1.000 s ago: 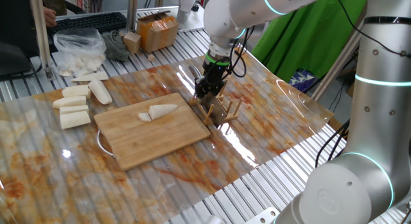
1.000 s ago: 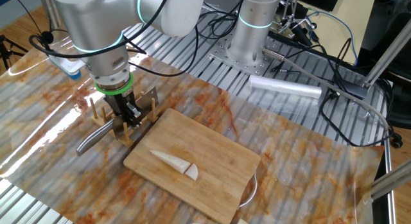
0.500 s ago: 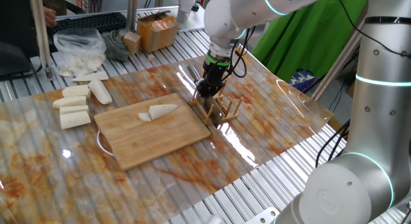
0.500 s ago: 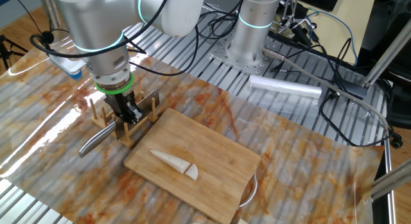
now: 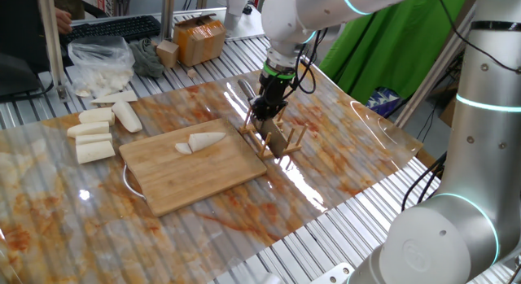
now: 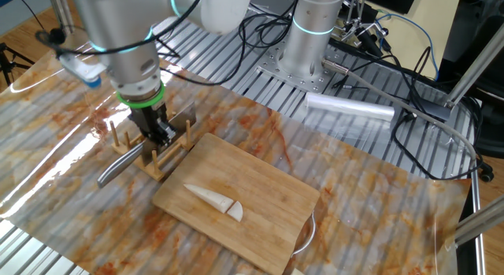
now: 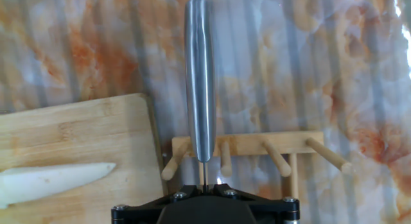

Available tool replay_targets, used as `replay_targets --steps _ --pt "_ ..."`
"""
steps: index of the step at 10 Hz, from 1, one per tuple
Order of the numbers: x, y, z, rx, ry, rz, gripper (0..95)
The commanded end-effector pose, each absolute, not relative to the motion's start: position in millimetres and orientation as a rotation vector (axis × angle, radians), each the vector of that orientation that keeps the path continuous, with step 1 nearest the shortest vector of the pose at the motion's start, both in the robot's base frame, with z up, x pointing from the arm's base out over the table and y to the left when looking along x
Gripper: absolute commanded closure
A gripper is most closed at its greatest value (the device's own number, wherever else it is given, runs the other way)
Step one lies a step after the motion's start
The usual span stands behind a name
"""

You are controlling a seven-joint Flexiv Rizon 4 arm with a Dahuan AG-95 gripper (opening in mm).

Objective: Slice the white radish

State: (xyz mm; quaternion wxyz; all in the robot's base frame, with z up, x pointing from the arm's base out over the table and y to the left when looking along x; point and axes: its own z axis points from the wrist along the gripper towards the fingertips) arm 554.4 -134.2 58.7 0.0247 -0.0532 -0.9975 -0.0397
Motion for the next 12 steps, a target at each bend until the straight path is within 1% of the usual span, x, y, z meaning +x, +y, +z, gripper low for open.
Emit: replay_targets --steps 1,3,6,7,8,10,12 --pt "546.7 -132.6 78.0 -0.151 -3.085 -0.109 95.0" --pt "544.5 -128.8 101.7 -0.113 -3.082 -0.065 95.0" --pt "536.5 -112.1 128.6 -0.12 -3.068 -0.048 95.0" --pt "534.8 -108.0 132.7 -0.132 -3.061 -0.047 95.0" --pt "529.6 -92.3 145.5 -0.175 -3.039 -0.048 95.0" --pt "520.2 -70.3 154.7 -0.221 -3.024 -0.071 95.0" --pt "512.6 -45.0 152.4 -0.26 -3.02 -0.091 95.0"
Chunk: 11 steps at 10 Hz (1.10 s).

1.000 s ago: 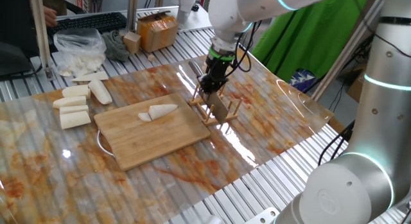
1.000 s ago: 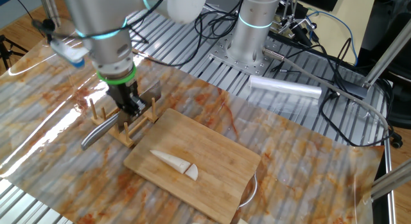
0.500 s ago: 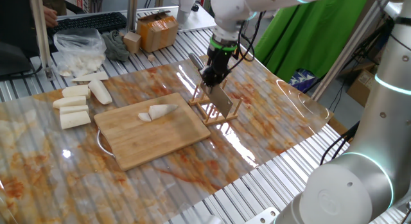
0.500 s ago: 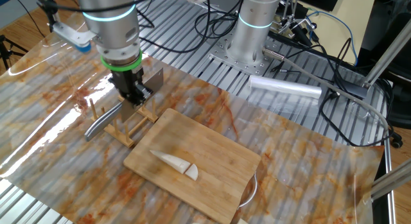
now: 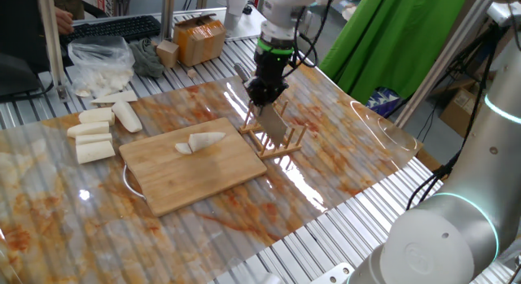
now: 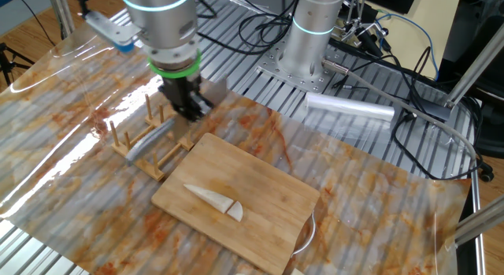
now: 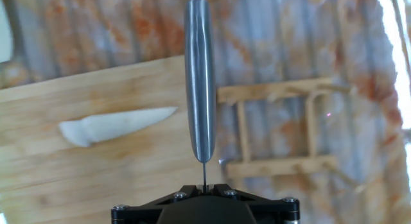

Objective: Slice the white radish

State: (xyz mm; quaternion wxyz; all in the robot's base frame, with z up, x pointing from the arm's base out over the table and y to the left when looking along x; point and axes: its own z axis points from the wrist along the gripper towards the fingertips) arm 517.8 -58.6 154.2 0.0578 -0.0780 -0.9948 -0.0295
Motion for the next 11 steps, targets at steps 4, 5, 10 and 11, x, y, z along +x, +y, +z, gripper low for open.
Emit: replay_targets --steps 4,5,10,11 --pt "517.7 13.7 130.8 -0.302 -3.032 -0.093 95.0" --pt "520.1 24.9 124.1 -0.311 -3.039 -0.093 95.0" --pt "528.3 64.4 96.7 -0.35 -3.042 -0.043 95.0" --pt "529.2 63.4 93.1 -0.34 -3.043 -0.038 95.0"
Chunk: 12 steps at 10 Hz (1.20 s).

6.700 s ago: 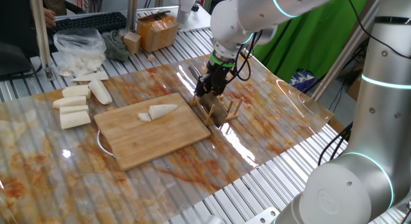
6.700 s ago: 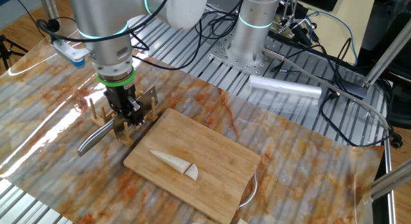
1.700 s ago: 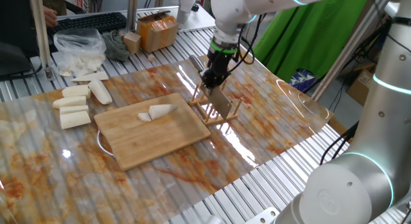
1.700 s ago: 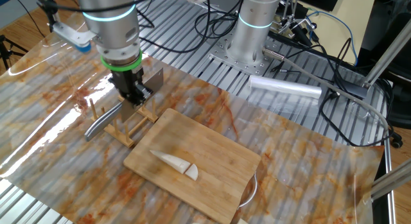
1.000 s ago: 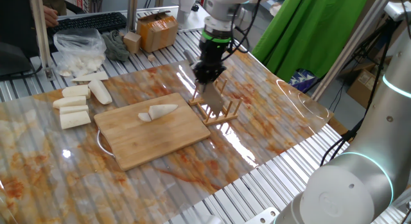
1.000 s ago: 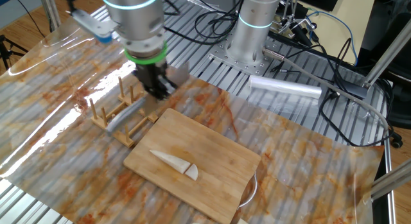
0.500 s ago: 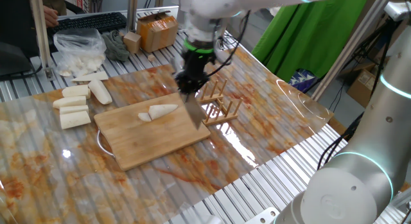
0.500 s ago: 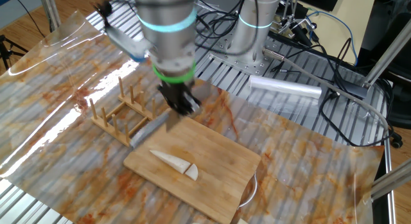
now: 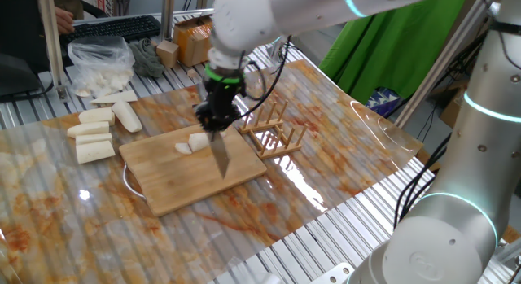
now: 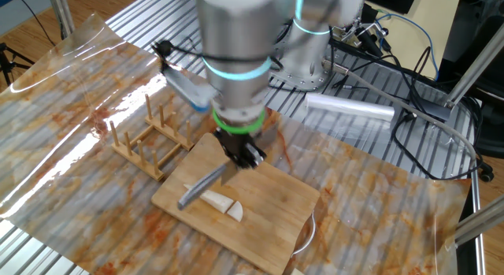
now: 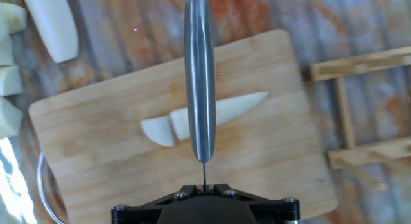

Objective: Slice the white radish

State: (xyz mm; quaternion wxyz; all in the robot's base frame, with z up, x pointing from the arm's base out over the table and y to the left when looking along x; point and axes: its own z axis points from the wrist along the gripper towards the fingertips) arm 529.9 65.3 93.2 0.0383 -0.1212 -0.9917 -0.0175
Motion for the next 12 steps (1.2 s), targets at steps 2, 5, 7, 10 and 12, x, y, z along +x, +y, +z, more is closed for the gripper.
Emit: replay_targets --steps 2,5,7,10,12 --pt "536.8 49.6 82.8 -0.285 -3.051 -0.031 95.0" --pt "553.0 14.8 63.0 -0.193 -3.07 -0.038 95.0" --pt "558.9 -7.7 51.6 -0.135 -3.089 -0.035 95.0" --pt "560.2 -29.8 46.9 -0.087 -3.097 -0.036 95.0" --pt "559.4 -42.4 43.9 -0.055 -3.101 -0.041 95.0"
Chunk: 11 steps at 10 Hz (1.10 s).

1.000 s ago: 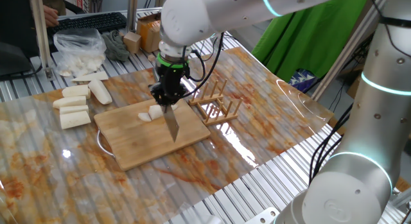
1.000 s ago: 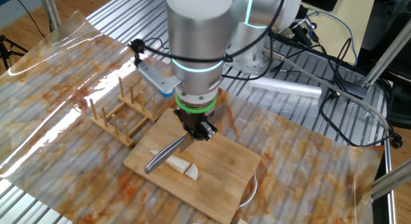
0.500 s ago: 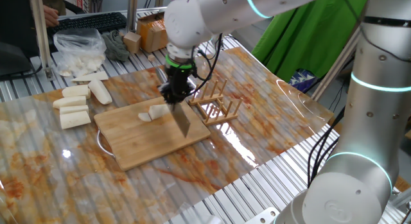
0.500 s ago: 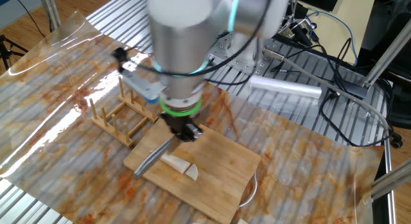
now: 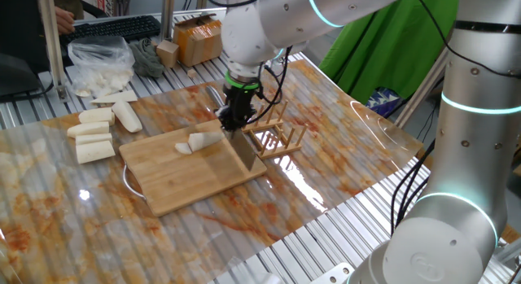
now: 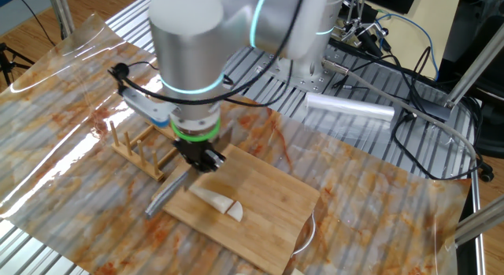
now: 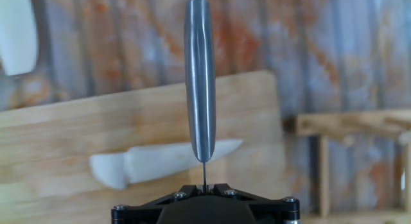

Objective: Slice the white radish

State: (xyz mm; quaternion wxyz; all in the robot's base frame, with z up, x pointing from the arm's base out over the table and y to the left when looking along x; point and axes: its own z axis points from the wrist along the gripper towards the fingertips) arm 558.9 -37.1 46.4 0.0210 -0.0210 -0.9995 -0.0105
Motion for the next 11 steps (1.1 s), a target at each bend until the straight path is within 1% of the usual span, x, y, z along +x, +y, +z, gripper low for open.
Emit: replay_targets --steps 1,4,9,11 --pt "559.5 -48.5 40.3 -0.034 -3.105 -0.045 95.0" --pt "559.2 -53.2 33.3 -0.034 -3.111 -0.056 95.0" --pt "559.3 -52.5 32.2 -0.062 -3.116 -0.045 95.0" --pt "557.8 -53.3 36.7 -0.058 -3.111 -0.046 95.0"
